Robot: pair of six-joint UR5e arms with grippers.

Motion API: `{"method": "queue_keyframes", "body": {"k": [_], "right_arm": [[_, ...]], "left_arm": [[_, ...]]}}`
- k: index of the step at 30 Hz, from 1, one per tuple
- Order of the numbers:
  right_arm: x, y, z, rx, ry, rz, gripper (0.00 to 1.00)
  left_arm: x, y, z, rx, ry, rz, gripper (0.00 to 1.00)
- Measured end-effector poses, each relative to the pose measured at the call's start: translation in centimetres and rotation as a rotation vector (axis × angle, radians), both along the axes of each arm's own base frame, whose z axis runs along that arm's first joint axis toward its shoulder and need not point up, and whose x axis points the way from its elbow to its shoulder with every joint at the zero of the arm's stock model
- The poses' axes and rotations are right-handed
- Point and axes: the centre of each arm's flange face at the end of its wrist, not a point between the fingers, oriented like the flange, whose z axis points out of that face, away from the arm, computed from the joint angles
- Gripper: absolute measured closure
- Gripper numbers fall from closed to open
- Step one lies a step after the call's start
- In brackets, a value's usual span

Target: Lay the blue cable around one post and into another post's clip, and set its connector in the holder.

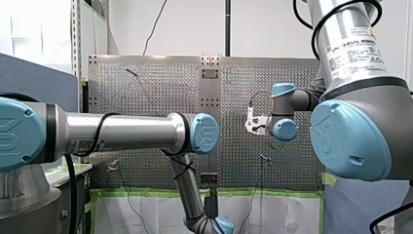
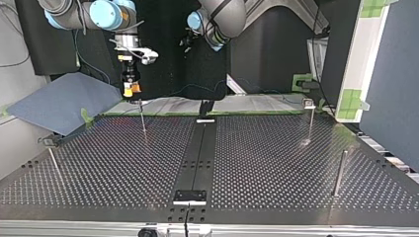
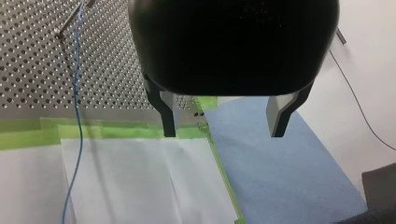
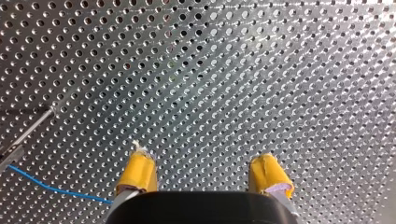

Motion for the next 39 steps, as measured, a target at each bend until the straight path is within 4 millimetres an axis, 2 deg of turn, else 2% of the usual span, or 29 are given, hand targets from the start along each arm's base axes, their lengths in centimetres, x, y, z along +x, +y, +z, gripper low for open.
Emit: {"method": "queue_keyframes", "body": {"k": [14, 17, 20, 29, 39], "right_arm": [[-0.3, -0.2, -0.1, 0.001, -0.009, -0.007, 0.00], [-0.3, -0.2, -0.1, 0.000, -0.009, -0.007, 0.00], [-0.3, -0.2, -0.1, -0.001, -0.009, -0.007, 0.00], [-0.3, -0.2, -0.1, -0.002, -0.010, -0.007, 0.00], [-0.3, -0.1, -0.1, -0.002, -0.013, -0.005, 0.00]], "left_arm": [[-0.5, 0.5, -5.2, 0.005, 0.017, -0.019, 0.06], [-0.2, 0.1, -5.5, -0.002, 0.015, -0.026, 0.06], [0.6, -1.1, -4.8, -0.021, 0.002, -0.038, 0.06], [4.7, -6.2, 0.4, -0.073, -0.081, -0.073, 0.06], [8.7, -8.7, 3.2, -0.106, -0.170, -0.030, 0.06]]}}
